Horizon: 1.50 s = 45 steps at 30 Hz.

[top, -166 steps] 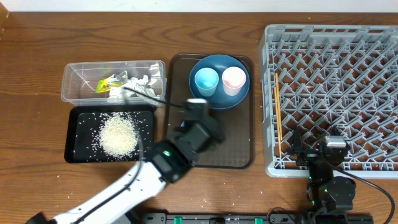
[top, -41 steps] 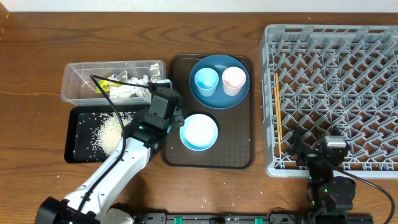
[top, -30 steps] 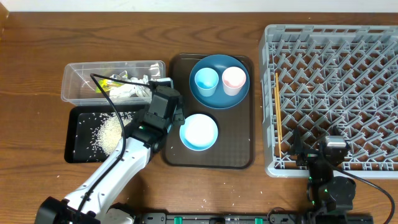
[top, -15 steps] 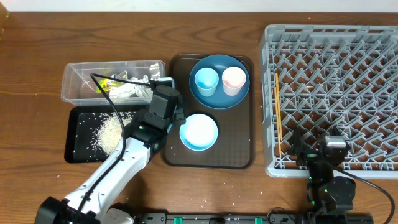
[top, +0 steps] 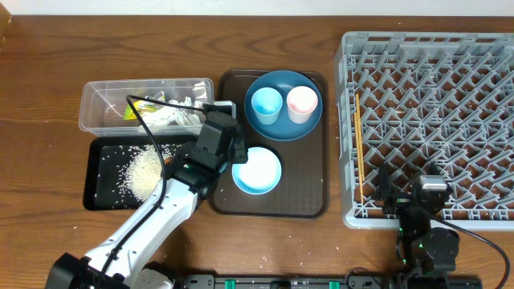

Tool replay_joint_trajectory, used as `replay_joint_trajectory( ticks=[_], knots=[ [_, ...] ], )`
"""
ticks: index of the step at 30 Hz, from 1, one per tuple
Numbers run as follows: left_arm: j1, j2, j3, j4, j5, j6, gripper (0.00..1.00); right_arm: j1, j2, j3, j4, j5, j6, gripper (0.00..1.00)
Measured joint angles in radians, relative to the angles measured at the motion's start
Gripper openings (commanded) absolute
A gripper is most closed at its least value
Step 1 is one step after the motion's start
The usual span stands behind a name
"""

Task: Sort waste into correct bins and load items into the dishwasher rack
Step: 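Move the left gripper right over the blue cup on the blue plate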

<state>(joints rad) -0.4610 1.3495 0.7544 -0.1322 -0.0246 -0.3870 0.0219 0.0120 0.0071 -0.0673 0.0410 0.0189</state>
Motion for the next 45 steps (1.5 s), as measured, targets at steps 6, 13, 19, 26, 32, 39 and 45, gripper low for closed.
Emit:
replay_joint_trajectory(
  ticks=[6,13,19,26,32,39,45],
  knots=[
    [0.000,0.001,0.000,0.040,0.004,0.000,0.13,0.000,0.000,0.000,0.000,0.000,0.000,0.99],
    [0.002,0.001,0.000,0.281,0.011,0.003,0.49,0.000,0.000,0.000,0.000,0.000,0.000,0.99],
    [0.014,0.001,0.000,0.341,0.018,-0.001,0.63,0.000,0.000,0.000,0.000,0.000,0.000,0.99],
    [0.021,0.037,0.000,0.367,0.018,-0.001,0.63,0.000,0.000,0.000,0.000,0.000,0.000,0.99],
    [0.023,0.150,0.000,0.442,0.024,-0.010,0.63,0.000,0.000,0.000,0.000,0.000,0.000,0.99],
    [0.023,0.226,0.000,0.497,0.065,-0.024,0.63,0.000,0.000,0.000,0.000,0.000,0.000,0.99],
    [0.022,0.228,0.000,0.500,0.084,-0.032,0.63,0.000,0.000,0.000,0.000,0.000,0.000,0.99]
  ],
)
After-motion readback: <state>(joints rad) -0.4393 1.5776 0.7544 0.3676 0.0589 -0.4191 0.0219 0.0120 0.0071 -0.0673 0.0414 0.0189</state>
